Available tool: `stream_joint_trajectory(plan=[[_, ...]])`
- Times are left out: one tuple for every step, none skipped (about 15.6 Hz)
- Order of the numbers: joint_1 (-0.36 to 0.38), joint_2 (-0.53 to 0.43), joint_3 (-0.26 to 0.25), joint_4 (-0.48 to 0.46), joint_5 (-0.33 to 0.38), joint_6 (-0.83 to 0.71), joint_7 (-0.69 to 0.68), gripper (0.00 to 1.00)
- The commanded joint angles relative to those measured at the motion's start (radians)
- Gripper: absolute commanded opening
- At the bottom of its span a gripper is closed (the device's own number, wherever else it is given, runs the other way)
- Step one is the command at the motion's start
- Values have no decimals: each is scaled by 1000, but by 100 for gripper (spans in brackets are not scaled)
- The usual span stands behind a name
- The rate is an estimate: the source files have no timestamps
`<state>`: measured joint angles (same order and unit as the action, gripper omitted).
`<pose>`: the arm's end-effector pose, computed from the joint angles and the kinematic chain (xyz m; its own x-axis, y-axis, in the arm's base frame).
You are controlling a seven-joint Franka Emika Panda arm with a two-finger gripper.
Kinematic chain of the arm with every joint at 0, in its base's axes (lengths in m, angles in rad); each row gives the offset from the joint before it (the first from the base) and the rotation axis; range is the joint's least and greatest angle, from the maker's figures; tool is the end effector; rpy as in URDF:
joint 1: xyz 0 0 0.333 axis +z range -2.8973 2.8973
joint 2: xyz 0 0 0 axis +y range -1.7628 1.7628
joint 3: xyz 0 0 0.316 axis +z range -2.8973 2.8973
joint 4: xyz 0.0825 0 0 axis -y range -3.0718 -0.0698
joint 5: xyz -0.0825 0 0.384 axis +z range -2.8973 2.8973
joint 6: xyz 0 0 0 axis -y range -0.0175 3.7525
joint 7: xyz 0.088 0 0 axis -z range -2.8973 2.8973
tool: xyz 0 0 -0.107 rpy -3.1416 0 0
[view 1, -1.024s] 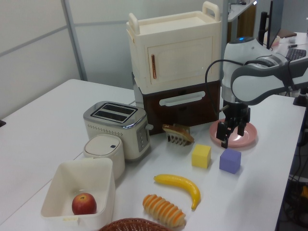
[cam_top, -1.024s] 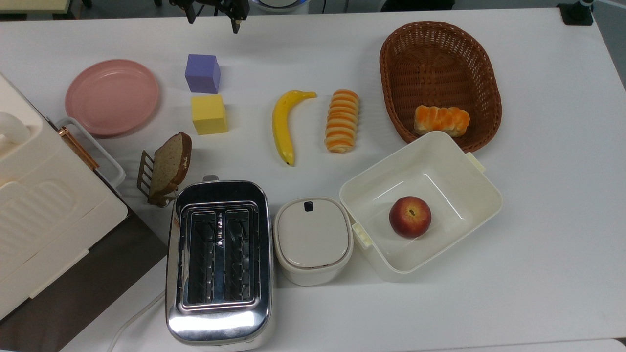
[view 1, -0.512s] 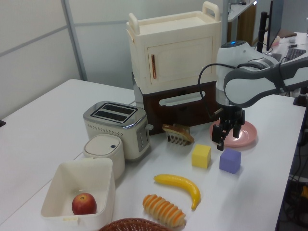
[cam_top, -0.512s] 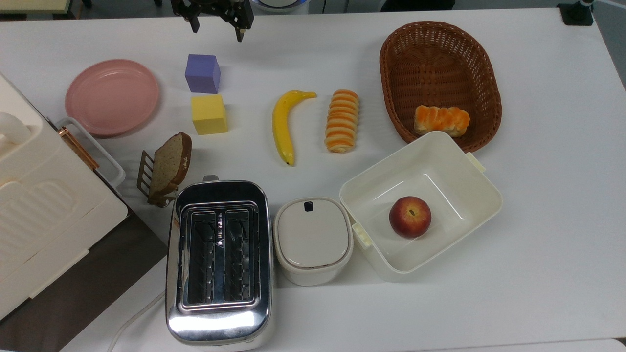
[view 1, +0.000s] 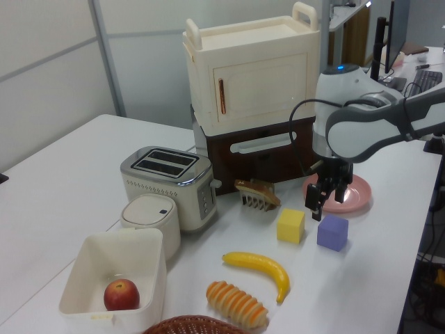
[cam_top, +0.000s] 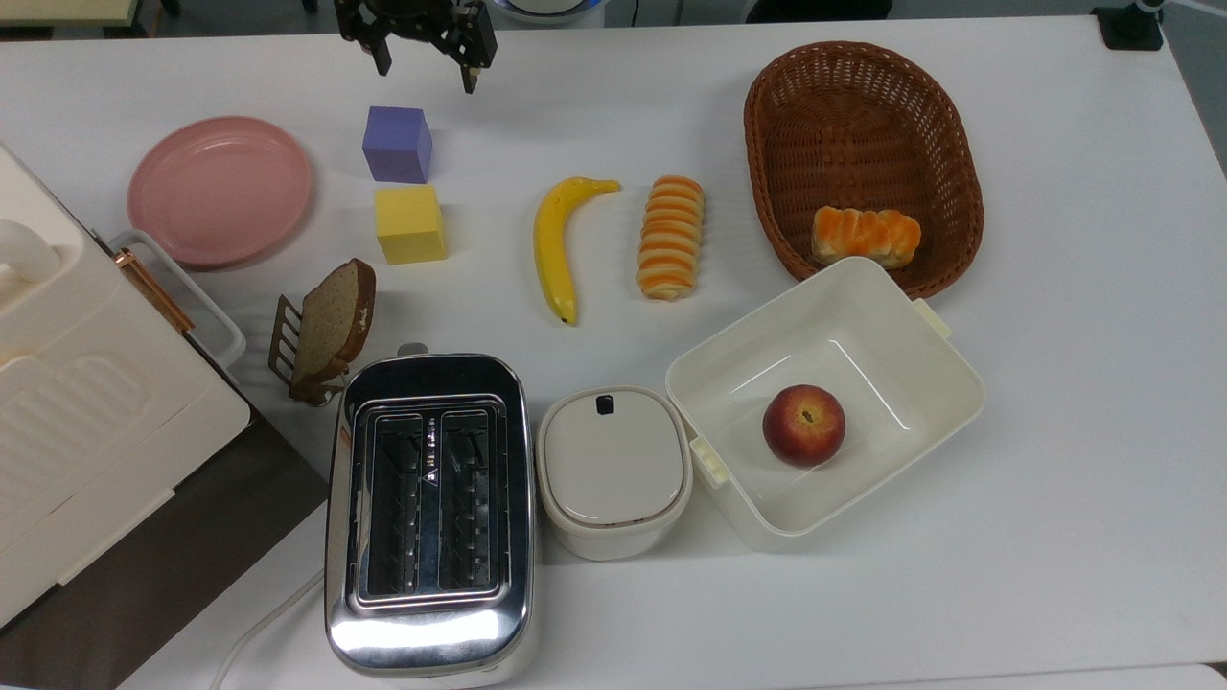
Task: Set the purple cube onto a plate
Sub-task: 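Lower the open gripper over the purple cube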
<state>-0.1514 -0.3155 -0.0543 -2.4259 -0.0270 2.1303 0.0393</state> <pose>0.4327 -0.0919 0.4270 0.9739 -0.2263 0.0198 -0.2265 -0.9740 0.0056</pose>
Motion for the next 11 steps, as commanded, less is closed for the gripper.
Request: stream_joint_trajectory(plan=[[-13,-8,-39,-41,-11,36,-12,100],[-17,-8,-57,-41,-13,34,-13,100],[-26,-2,-77,-41,-14,34,-15,100],[-33,18,-81,-41,-25,36,-19,100],[-43,41,-81,-38,-43,39,-21,100],[-57,56,-81,-38,-57,54,-21,100],[-66,67,-81,-38,-62,78,-21,100],[-71,82,-82,-38,-62,100,-21,100],[-71,104,-84,-36,-67,112,-21,100],[-68,139,-84,-35,-82,149,-21,100],[-66,159,-84,-33,-94,178,-21,100]])
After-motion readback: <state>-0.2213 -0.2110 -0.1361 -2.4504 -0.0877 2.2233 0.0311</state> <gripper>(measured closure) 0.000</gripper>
